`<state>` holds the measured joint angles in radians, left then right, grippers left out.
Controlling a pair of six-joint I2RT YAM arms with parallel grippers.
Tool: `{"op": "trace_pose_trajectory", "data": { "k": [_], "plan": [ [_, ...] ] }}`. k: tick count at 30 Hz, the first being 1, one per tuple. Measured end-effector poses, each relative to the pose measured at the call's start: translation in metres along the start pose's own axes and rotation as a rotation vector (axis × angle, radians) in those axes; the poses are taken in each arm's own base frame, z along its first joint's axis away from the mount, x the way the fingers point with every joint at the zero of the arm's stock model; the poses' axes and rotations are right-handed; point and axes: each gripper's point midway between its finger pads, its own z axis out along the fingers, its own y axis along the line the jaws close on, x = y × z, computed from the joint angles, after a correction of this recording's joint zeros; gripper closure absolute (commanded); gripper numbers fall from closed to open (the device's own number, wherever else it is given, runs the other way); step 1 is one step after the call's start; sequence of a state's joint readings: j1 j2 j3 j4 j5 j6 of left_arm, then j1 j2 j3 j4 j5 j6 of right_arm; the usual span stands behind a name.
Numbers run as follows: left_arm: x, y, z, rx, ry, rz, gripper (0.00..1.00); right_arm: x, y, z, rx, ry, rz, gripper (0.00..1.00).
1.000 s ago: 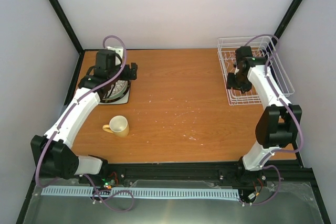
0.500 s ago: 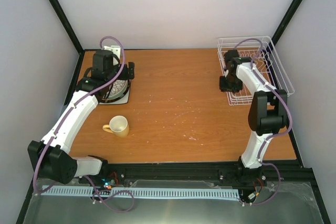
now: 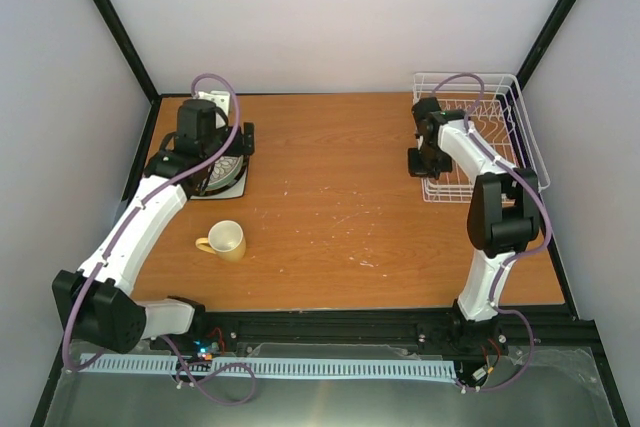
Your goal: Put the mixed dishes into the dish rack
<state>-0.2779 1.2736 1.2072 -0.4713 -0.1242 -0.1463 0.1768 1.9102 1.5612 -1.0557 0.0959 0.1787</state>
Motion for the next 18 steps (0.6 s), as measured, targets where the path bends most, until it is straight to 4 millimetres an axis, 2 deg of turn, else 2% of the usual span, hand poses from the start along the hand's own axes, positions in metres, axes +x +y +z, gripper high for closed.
{"op": "trace_pose_trajectory", "data": {
  "k": [3, 11, 15, 18],
  "plan": [
    [0.001, 0.001, -0.004, -0.002, -0.006, -0.001, 0.00, 0.007, 0.014, -0.003, -0.004, 0.001, -0.003, 0.97],
    [-0.001, 0.004, -0.019, -0.008, -0.023, -0.010, 0.00, 0.038, 0.088, -0.011, -0.044, 0.012, -0.057, 0.97],
    [0.001, 0.011, -0.029, -0.039, -0.021, -0.015, 0.00, 0.052, 0.119, -0.014, -0.050, 0.007, -0.106, 0.97],
    [0.003, 0.017, -0.038, -0.066, -0.022, -0.017, 0.00, 0.061, 0.150, -0.017, -0.062, 0.003, -0.144, 0.97]
  ]
}}
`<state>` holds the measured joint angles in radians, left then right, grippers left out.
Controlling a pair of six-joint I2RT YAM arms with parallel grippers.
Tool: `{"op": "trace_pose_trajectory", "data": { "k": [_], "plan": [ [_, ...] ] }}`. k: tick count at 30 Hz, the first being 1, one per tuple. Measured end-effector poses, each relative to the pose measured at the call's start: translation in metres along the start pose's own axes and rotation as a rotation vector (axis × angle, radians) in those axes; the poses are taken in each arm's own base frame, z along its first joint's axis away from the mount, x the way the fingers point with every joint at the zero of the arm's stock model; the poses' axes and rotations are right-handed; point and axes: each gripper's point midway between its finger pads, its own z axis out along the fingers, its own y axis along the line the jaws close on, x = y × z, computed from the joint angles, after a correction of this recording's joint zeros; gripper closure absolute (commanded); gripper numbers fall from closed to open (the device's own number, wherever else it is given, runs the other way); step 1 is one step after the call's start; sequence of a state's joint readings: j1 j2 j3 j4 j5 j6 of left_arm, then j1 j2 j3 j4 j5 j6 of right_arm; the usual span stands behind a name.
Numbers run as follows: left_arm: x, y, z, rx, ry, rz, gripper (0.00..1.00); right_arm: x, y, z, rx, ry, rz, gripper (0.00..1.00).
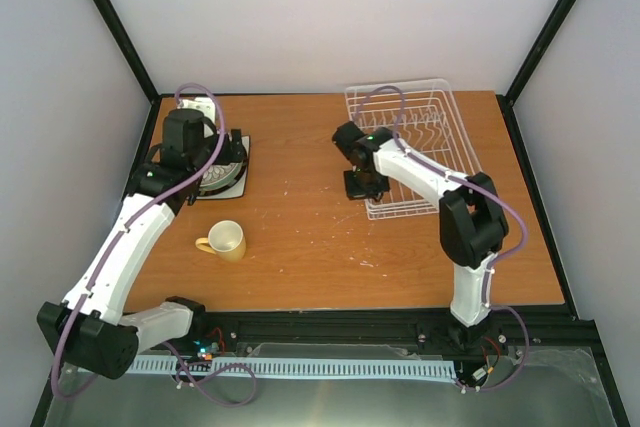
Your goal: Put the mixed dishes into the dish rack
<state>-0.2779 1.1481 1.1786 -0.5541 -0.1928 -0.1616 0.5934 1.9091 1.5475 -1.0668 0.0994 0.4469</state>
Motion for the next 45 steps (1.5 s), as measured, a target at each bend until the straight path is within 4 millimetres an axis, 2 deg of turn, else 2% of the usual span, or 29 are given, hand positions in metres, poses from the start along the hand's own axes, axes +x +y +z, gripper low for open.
{"op": "trace_pose_trajectory", "data": {
  "k": [6, 11, 16, 25, 31, 35, 38, 41, 45],
  "plan": [
    [0.006, 0.007, -0.009, -0.029, 0.015, 0.003, 0.00, -0.007, 0.063, -0.001, -0.035, -0.022, -0.047, 0.97],
    [0.013, 0.012, -0.015, -0.047, 0.023, 0.006, 0.00, -0.009, 0.094, -0.001, -0.087, -0.042, -0.037, 0.97],
    [0.016, 0.015, -0.023, -0.053, 0.017, 0.005, 0.00, -0.008, 0.096, -0.002, -0.129, -0.095, 0.040, 0.97],
    [0.025, 0.015, -0.026, -0.043, 0.026, 0.017, 0.00, 0.007, 0.087, -0.005, -0.131, -0.127, 0.209, 0.97],
    [0.020, 0.017, -0.043, -0.033, -0.017, 0.023, 0.00, 0.007, 0.090, -0.006, -0.110, -0.130, 0.297, 0.97],
    [0.017, 0.021, -0.056, -0.038, -0.051, 0.027, 0.00, 0.005, 0.098, -0.005, -0.095, -0.131, 0.317, 0.97],
    [0.021, 0.025, -0.061, -0.053, -0.060, 0.027, 0.00, 0.010, 0.105, -0.006, -0.090, -0.129, 0.309, 0.97],
    [0.028, 0.028, -0.059, -0.070, -0.044, 0.028, 0.00, 0.019, 0.113, -0.007, -0.088, -0.122, 0.282, 0.97],
    [0.040, 0.028, -0.047, -0.084, 0.015, 0.020, 0.00, 0.030, 0.125, -0.009, -0.092, -0.118, 0.247, 0.97]
  ]
}}
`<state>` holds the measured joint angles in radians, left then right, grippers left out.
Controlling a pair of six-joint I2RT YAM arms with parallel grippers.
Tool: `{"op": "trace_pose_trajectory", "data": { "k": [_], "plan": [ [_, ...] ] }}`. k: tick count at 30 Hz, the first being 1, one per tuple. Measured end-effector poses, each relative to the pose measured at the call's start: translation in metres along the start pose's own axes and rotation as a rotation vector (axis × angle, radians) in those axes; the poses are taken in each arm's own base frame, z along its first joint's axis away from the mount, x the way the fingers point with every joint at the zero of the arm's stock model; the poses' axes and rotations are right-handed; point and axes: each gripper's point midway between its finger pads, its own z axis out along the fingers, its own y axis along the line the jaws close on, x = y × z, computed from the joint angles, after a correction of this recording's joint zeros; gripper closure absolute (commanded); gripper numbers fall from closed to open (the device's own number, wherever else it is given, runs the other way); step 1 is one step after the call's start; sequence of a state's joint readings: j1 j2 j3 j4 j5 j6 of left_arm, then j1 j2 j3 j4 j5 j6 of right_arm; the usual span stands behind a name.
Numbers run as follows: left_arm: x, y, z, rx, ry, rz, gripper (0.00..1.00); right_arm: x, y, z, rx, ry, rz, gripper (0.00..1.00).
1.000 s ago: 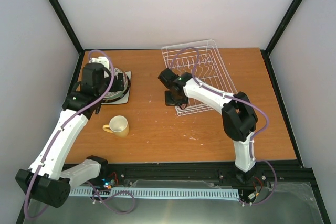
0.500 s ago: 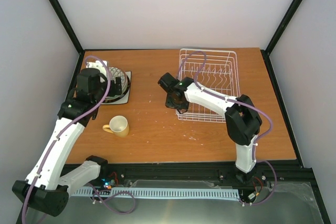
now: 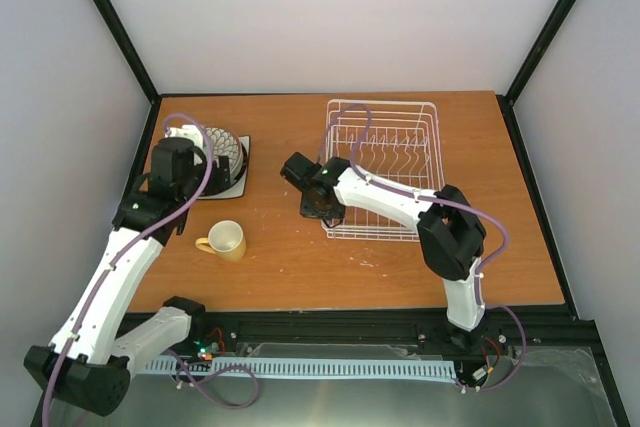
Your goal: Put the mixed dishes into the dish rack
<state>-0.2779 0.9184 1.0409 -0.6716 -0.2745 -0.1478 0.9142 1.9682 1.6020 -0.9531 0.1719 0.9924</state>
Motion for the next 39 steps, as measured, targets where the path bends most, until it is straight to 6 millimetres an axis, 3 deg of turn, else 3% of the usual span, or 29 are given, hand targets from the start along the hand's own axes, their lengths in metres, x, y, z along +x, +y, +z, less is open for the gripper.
{"op": "trace_pose_trajectory", "data": {
  "k": [5, 9, 11, 13, 16, 21, 23, 25, 27, 29, 34, 37, 39],
  "plan": [
    [0.016, 0.002, 0.019, -0.008, 0.085, -0.020, 0.00, 0.005, 0.003, -0.001, -0.006, 0.000, -0.014, 0.97],
    [0.018, 0.024, 0.026, -0.009, 0.104, -0.103, 0.00, 0.009, 0.002, -0.001, -0.025, -0.002, -0.016, 0.97],
    [0.017, 0.033, 0.029, -0.008, 0.103, -0.138, 0.00, 0.012, 0.002, -0.003, -0.035, 0.001, -0.023, 0.88],
    [0.018, 0.035, 0.034, 0.015, 0.116, -0.164, 0.00, 0.016, 0.003, -0.003, -0.047, 0.008, -0.031, 0.70],
    [0.024, 0.036, 0.046, 0.068, 0.151, -0.212, 0.00, 0.022, 0.010, 0.002, -0.088, 0.045, -0.011, 0.50],
    [0.038, 0.045, 0.067, 0.110, 0.219, -0.294, 0.00, 0.031, 0.016, 0.009, -0.105, 0.079, -0.020, 0.35],
    [0.043, 0.048, 0.072, 0.116, 0.240, -0.320, 0.00, 0.031, 0.015, 0.009, -0.103, 0.080, -0.025, 0.33],
    [0.047, 0.051, 0.076, 0.124, 0.253, -0.342, 0.00, 0.031, 0.012, 0.009, -0.085, 0.078, -0.030, 0.32],
    [0.048, 0.054, 0.080, 0.125, 0.257, -0.358, 0.00, 0.030, 0.006, 0.007, -0.058, 0.068, -0.037, 0.20],
    [0.050, 0.057, 0.083, 0.122, 0.264, -0.370, 0.00, 0.027, 0.002, 0.005, -0.031, 0.051, -0.041, 0.19],
    [0.062, 0.063, 0.098, 0.111, 0.312, -0.392, 0.00, 0.005, -0.007, -0.022, 0.012, -0.044, -0.072, 0.18],
    [0.068, 0.073, 0.105, 0.098, 0.333, -0.424, 0.02, -0.012, -0.016, -0.057, 0.011, -0.143, -0.076, 0.18],
    [0.071, 0.086, 0.107, 0.078, 0.338, -0.451, 0.04, -0.028, -0.025, -0.091, -0.004, -0.243, -0.070, 0.16]
  ]
}}
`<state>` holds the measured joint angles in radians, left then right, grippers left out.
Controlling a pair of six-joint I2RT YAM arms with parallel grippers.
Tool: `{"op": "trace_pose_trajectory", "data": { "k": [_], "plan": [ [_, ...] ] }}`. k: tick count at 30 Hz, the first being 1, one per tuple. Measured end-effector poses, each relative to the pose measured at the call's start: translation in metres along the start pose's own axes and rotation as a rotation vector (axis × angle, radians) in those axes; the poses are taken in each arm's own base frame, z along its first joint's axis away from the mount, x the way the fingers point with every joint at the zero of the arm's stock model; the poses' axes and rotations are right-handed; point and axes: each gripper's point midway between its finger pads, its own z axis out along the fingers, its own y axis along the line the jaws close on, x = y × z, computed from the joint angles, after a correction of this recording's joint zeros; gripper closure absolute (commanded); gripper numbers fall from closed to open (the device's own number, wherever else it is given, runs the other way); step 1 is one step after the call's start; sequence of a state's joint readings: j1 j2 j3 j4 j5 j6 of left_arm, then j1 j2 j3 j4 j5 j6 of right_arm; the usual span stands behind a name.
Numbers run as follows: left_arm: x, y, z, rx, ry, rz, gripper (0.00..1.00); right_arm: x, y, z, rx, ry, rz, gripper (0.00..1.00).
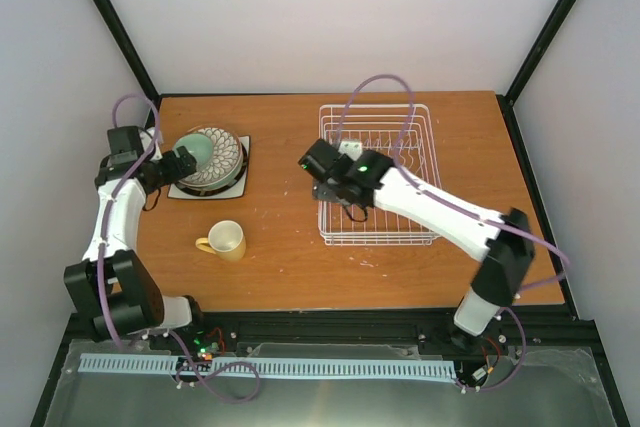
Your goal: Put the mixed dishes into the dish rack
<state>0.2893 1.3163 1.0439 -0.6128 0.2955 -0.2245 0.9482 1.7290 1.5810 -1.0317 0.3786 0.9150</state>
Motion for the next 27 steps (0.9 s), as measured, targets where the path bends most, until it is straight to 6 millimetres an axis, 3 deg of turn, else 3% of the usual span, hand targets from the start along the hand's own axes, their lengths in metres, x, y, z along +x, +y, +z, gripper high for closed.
{"op": "trace_pose_trajectory", "data": {
  "k": [1, 2, 4, 5, 6, 7, 9, 12, 14, 16, 17, 20, 27],
  "plan": [
    [-0.002, 0.008, 0.001, -0.013, -0.001, -0.017, 0.05, -0.013, -0.006, -0.018, -0.008, -0.061, 0.007, 0.18],
    [-0.003, 0.011, 0.001, -0.020, -0.001, -0.025, 0.07, -0.024, -0.012, -0.033, -0.017, -0.113, 0.015, 0.27],
    [-0.008, 0.020, 0.004, -0.039, -0.001, -0.043, 0.13, -0.048, -0.024, -0.067, -0.046, -0.225, 0.023, 0.71],
    [-0.011, 0.024, 0.006, -0.051, 0.000, -0.048, 0.16, -0.060, -0.030, -0.083, -0.069, -0.279, 0.030, 0.84],
    [-0.014, 0.027, 0.008, -0.060, 0.001, -0.054, 0.19, -0.072, -0.036, -0.100, -0.095, -0.331, 0.043, 0.91],
    [-0.017, 0.028, 0.011, -0.067, 0.003, -0.056, 0.23, -0.081, -0.043, -0.110, -0.106, -0.369, 0.055, 0.92],
    [-0.027, 0.030, 0.017, -0.072, 0.003, -0.059, 0.29, -0.098, -0.058, -0.124, -0.114, -0.428, 0.077, 0.85],
    [-0.043, 0.028, 0.025, -0.057, -0.002, -0.062, 0.33, -0.115, -0.072, -0.122, -0.098, -0.465, 0.069, 0.82],
    [-0.050, 0.026, 0.031, -0.043, -0.002, -0.062, 0.34, -0.117, -0.069, -0.110, -0.099, -0.446, 0.031, 0.77],
    [-0.056, 0.025, 0.036, -0.032, 0.002, -0.062, 0.34, -0.118, -0.063, -0.096, -0.105, -0.417, -0.008, 0.64],
    [-0.057, 0.026, 0.038, -0.030, 0.006, -0.063, 0.34, -0.117, -0.059, -0.090, -0.112, -0.403, -0.032, 0.62],
    [-0.059, 0.025, 0.042, -0.022, 0.011, -0.064, 0.33, -0.113, -0.050, -0.075, -0.133, -0.363, -0.103, 0.58],
    [-0.058, 0.025, 0.044, -0.020, 0.017, -0.053, 0.34, -0.111, -0.042, -0.072, -0.168, -0.347, -0.172, 0.58]
  ]
}}
